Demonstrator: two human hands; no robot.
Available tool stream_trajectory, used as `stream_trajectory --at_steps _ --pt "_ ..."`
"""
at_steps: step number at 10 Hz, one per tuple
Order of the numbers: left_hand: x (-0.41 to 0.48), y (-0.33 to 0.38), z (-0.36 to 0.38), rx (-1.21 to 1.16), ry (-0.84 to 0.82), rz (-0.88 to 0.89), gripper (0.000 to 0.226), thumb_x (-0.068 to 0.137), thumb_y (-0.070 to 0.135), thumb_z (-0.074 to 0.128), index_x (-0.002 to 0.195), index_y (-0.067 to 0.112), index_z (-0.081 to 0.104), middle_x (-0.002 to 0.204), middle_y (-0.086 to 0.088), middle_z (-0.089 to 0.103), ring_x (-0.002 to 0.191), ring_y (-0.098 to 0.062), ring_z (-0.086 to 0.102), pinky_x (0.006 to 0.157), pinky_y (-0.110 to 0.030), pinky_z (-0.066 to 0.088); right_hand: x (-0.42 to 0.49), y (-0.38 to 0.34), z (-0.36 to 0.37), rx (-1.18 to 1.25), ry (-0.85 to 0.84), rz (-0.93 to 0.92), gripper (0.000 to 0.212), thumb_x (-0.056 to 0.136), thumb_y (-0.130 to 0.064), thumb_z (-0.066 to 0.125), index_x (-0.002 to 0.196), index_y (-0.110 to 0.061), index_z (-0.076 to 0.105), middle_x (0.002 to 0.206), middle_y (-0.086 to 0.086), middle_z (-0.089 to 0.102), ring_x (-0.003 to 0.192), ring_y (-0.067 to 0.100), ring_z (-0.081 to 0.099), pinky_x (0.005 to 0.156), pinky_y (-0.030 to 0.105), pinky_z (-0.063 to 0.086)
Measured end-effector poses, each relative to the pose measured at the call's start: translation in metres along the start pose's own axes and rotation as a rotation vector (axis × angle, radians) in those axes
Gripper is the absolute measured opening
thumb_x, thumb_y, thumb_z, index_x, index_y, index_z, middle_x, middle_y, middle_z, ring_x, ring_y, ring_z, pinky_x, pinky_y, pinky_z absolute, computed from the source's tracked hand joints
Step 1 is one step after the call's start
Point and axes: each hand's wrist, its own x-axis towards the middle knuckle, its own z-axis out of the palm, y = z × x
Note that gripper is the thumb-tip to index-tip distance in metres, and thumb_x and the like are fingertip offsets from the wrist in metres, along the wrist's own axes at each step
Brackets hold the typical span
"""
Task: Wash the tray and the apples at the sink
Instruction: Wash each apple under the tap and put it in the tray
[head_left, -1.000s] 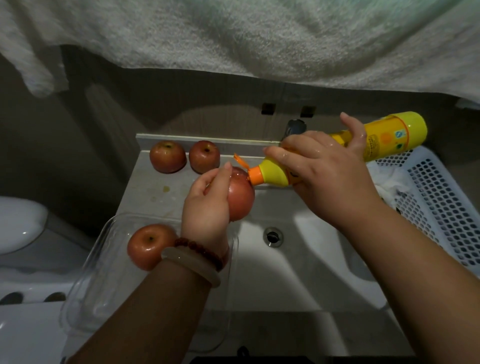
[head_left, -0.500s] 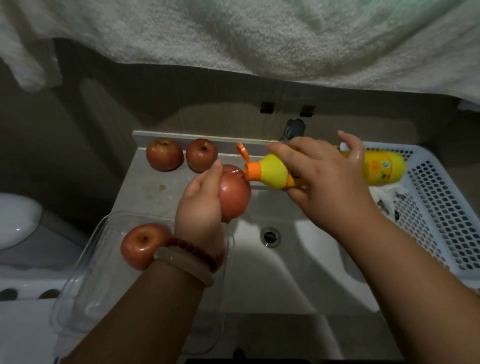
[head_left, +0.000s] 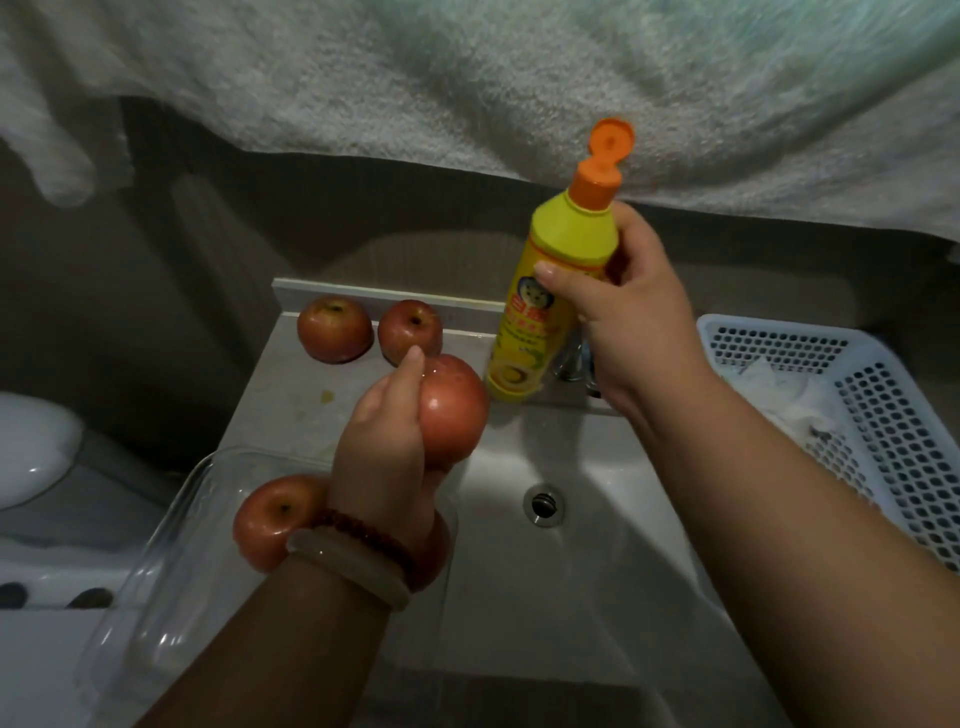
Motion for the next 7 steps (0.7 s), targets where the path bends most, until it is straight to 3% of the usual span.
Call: stream_trajectory --at_steps 1,2,3,4,5,6,7 --pt "0.008 -0.003 0.001 -0.131 0.163 -0.059 0.057 0.088 0.010 0.066 0.134 0.038 0.047 0.138 -0.011 0.041 0.124 -0.035 0.043 0.094 -0.045 0.048 0.017 0.025 0.017 -0.065 0.021 0.048 0.056 0.076 0.005 0.073 0.120 -0.022 0.052 0.108 -0.004 0.065 0.099 0.007 0.062 0.087 0.025 0.051" --pt "0.014 -0.002 0.005 -0.155 0.088 -0.020 0.050 0.102 0.027 0.038 0.103 -0.023 0.036 0.087 -0.045 0.026 0.070 -0.053 0.022 0.048 -0.045 0.037 0.026 0.047 0.026 -0.154 0.049 0.067 0.058 0.077 -0.002 0.076 0.119 -0.031 0.050 0.117 -0.003 0.063 0.108 0.012 0.060 0.093 0.030 0.050" --pt "0.012 0.009 0.009 -0.280 0.054 -0.007 0.055 0.102 0.034 0.032 0.092 -0.021 0.031 0.078 -0.029 0.025 0.066 -0.033 0.021 0.046 -0.014 0.038 0.033 0.058 0.032 -0.202 0.078 0.063 0.056 0.078 -0.007 0.077 0.119 -0.033 0.050 0.118 -0.005 0.063 0.108 0.013 0.059 0.097 0.035 0.050" --pt "0.017 -0.001 0.008 -0.301 0.175 -0.125 0.029 0.077 0.058 0.059 0.089 0.035 0.071 0.110 -0.012 0.058 0.094 -0.031 0.058 0.079 -0.040 0.057 0.040 0.058 0.033 -0.225 0.097 0.064 0.054 0.080 -0.011 0.076 0.124 -0.030 0.051 0.117 -0.008 0.061 0.108 0.011 0.058 0.098 0.034 0.049" --pt "0.015 0.004 0.012 -0.340 0.112 -0.134 0.047 0.082 0.055 0.054 0.097 0.012 0.064 0.099 -0.019 0.054 0.083 -0.043 0.052 0.070 -0.029 0.056 0.043 0.055 0.034 -0.363 0.056 0.043 0.053 0.082 -0.018 0.075 0.127 -0.029 0.049 0.115 -0.010 0.058 0.109 0.012 0.055 0.099 0.037 0.047" --pt "0.015 0.004 0.017 -0.380 0.085 -0.119 0.061 0.091 0.050 0.048 0.091 -0.010 0.037 0.085 -0.033 0.039 0.064 -0.040 0.035 0.059 -0.020 0.051 0.042 0.048 0.034 -0.503 0.035 0.062 0.069 0.081 -0.029 0.075 0.141 -0.021 0.042 0.135 0.000 0.053 0.124 0.019 0.050 0.106 0.042 0.042" --pt "0.015 0.003 0.021 -0.408 0.191 -0.208 0.029 0.077 0.054 0.068 0.091 0.028 0.069 0.109 -0.009 0.065 0.095 -0.029 0.066 0.080 -0.051 0.057 0.010 0.033 0.024 -0.511 0.083 0.097 0.078 0.085 -0.041 0.070 0.150 -0.024 0.030 0.148 -0.003 0.041 0.134 0.014 0.040 0.110 0.036 0.037"
